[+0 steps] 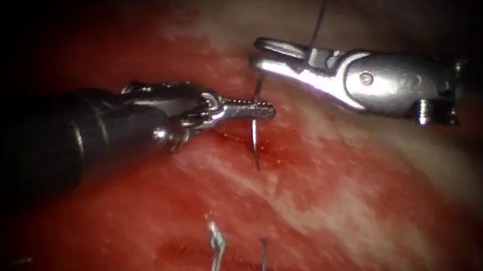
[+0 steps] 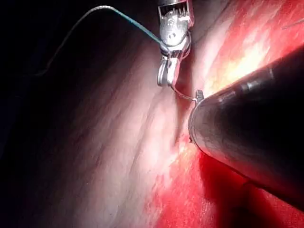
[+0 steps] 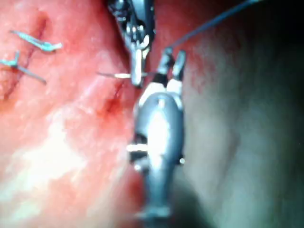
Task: Wound Closure
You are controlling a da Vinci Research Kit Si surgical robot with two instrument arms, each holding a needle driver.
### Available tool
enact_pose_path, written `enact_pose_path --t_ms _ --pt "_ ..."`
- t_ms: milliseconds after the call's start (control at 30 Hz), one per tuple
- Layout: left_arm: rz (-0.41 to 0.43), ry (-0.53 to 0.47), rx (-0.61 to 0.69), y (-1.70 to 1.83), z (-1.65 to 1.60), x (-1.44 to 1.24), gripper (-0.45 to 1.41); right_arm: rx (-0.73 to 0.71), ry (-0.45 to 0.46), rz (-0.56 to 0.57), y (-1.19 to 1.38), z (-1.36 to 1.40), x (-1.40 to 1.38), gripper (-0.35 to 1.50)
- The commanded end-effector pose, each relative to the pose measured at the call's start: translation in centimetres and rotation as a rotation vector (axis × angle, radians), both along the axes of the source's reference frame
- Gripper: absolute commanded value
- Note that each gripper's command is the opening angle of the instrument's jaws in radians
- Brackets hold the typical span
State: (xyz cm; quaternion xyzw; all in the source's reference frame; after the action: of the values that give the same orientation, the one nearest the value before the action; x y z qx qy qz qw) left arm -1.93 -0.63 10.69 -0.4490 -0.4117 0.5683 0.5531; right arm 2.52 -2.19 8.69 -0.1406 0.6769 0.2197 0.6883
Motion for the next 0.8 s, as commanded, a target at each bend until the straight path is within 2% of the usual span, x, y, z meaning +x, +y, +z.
enact_pose_path --t_ms 33,100,400,633,700,800 --pt "0.000 -0.008 0.006 0.03 0.06 -0.06 -0.45 0.036 0.006 -0.010 0.01 0.07 0.11 0.96" --pt "-0.001 -0.022 0.009 0.05 0.06 -0.06 -0.45 0.075 0.021 -0.014 0.01 0.08 0.12 1.06" --pt "-0.003 -0.083 0.088 0.07 0.06 -0.05 -0.45 0.120 0.052 -0.021 0.02 0.10 0.11 1.06" --pt "0.026 -0.139 0.131 0.04 0.03 -0.02 -0.45 0.158 0.100 -0.038 0.06 0.17 0.10 0.89" --pt "0.030 -0.146 0.130 0.03 0.02 -0.01 -0.45 0.203 0.115 -0.044 0.06 0.20 0.09 0.76" --pt "0.039 -0.152 0.118 0.02 0.00 -0.01 -0.45 0.275 0.120 -0.067 0.07 0.24 0.09 0.69"
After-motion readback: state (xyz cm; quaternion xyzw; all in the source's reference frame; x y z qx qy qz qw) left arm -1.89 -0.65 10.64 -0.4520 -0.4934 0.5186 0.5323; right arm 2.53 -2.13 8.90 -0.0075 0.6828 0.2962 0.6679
